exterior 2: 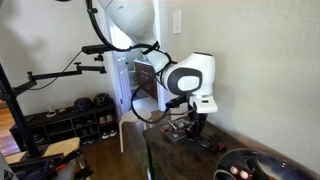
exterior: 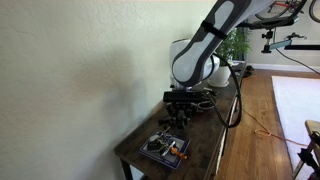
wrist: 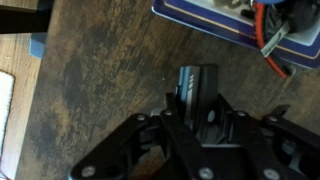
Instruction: Pick the big object on the table and put it on the tray
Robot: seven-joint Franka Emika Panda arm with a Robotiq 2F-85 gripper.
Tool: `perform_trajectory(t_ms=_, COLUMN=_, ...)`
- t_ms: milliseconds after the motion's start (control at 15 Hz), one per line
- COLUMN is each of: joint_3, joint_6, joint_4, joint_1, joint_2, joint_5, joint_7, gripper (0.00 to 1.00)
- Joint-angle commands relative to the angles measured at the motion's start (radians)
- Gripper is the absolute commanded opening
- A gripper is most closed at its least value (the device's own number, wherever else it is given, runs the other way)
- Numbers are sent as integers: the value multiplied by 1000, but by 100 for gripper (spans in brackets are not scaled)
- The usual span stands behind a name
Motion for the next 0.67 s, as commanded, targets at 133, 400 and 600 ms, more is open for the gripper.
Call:
perform_trajectory(t_ms=133, joint_3=-49, joint_6=21, joint_4=-107, joint_1=28, joint_2=-138, joint_5=-36, joint_7=16, gripper=15)
perform_trajectory(t_ms=400, joint_3=-82, joint_6=23, joint_4=-101, joint_1=20, joint_2=-166, joint_5=-74, joint_7=31, gripper=15)
perform_trajectory(t_ms=600, joint_3=-110, joint_6=22, joint_4=-86, joint_1=10, joint_2=-173, joint_5=-91, joint_7=37, gripper=15)
